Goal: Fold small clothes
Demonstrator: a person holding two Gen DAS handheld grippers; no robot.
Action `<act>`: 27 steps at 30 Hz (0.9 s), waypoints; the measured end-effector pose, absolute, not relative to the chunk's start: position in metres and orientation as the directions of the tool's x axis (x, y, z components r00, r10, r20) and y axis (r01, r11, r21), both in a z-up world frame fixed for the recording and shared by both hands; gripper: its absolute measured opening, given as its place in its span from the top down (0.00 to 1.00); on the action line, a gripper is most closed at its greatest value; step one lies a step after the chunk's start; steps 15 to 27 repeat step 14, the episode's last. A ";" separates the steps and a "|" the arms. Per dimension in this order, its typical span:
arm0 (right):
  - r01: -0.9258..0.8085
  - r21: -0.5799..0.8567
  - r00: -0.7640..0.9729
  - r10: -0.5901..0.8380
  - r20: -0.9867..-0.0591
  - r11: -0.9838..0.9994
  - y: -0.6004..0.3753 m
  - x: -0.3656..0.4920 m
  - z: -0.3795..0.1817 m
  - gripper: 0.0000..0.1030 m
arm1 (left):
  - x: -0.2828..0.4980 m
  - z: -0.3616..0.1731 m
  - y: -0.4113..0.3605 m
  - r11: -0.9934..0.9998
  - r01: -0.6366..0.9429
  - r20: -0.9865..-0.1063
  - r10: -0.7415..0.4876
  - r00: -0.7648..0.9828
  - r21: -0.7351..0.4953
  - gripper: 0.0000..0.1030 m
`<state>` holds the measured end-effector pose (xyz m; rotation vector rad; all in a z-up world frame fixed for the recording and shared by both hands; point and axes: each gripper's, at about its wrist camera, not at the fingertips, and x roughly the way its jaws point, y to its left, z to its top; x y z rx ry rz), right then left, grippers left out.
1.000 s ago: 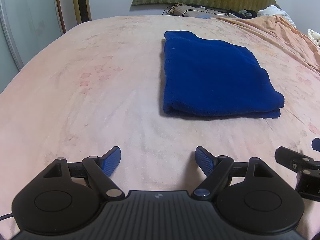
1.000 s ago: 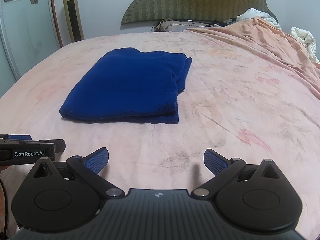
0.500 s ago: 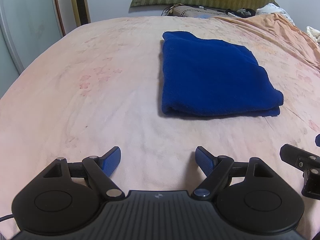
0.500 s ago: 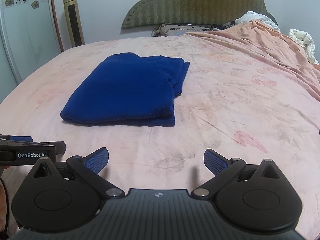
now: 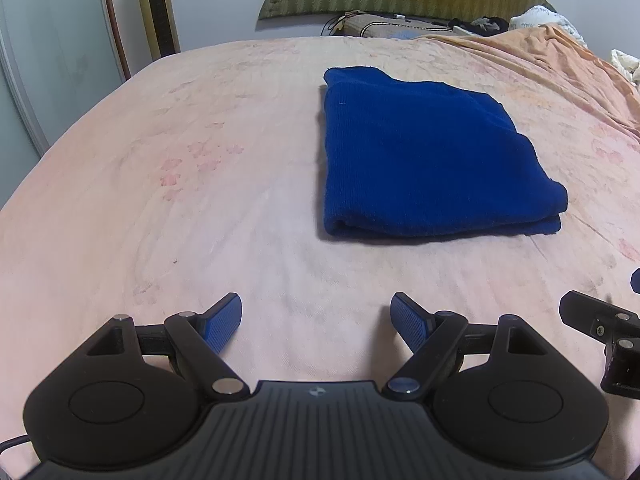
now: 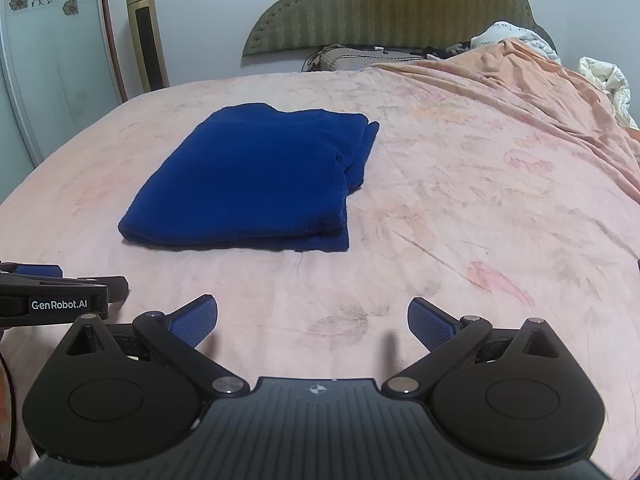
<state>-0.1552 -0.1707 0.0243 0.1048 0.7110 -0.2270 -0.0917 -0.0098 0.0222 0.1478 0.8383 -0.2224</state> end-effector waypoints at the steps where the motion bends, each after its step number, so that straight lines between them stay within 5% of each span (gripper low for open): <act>1: 0.239 0.018 0.735 -0.169 -0.657 0.971 -0.170 -0.155 0.024 0.00 | -0.091 0.022 -0.010 0.966 0.255 -0.750 -0.138 0.647 0.042 0.21; 27: 0.235 0.025 0.737 -0.162 -0.656 0.972 -0.173 -0.153 0.022 0.00 | -0.088 0.026 -0.010 0.963 0.268 -0.725 -0.155 0.671 0.042 0.21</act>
